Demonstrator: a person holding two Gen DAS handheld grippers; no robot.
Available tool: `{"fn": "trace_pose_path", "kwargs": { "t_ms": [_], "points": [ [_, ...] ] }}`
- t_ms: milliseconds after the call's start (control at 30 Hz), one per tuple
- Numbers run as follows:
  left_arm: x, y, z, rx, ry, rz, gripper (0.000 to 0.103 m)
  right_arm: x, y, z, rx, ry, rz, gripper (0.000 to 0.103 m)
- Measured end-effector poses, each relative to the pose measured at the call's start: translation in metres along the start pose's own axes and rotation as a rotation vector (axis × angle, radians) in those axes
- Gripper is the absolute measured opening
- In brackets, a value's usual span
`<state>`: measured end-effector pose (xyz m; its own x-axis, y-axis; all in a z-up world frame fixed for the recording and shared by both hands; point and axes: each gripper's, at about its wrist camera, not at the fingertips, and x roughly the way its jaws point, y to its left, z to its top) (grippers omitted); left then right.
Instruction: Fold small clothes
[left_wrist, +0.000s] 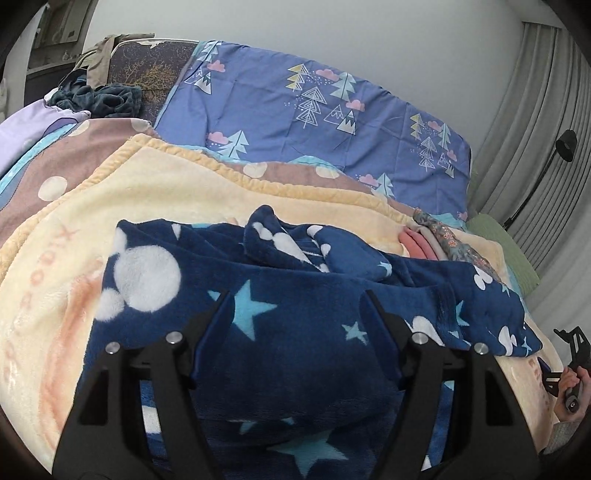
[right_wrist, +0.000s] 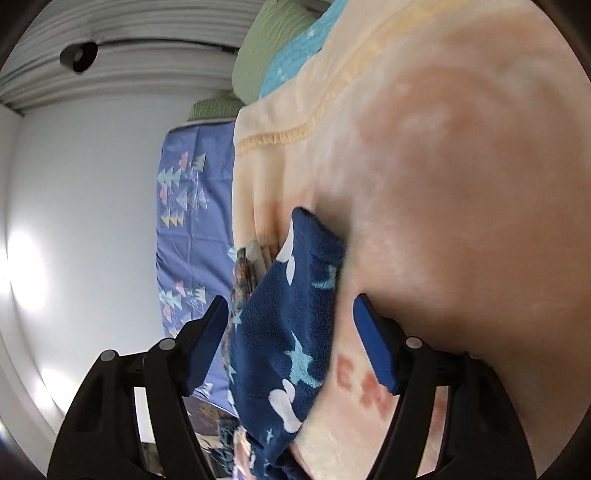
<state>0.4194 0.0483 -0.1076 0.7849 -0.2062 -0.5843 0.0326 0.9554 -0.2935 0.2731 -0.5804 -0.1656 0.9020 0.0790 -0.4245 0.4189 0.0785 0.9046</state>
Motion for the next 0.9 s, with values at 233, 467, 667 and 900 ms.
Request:
{"fn": "trace_pose_path", "kwargs": {
  "t_ms": [233,467,667,900],
  "points": [
    [0.002,0.000,-0.001,-0.004,0.004,-0.009,0.071,0.020,0.002,0.014,-0.085,-0.004,-0.038,0.071],
    [0.002,-0.001,-0.002,-0.005,0.007,-0.023,0.071,0.046,-0.006,0.011,-0.124,-0.049,-0.072,0.008],
    [-0.005,0.000,0.002,-0.022,-0.008,-0.090,0.071,0.021,0.058,-0.028,-0.396,-0.197,-0.022,0.007],
    [-0.009,-0.003,0.004,-0.083,0.022,-0.295,0.071,0.022,0.140,-0.133,-0.765,-0.060,0.208,0.007]
  ]
}}
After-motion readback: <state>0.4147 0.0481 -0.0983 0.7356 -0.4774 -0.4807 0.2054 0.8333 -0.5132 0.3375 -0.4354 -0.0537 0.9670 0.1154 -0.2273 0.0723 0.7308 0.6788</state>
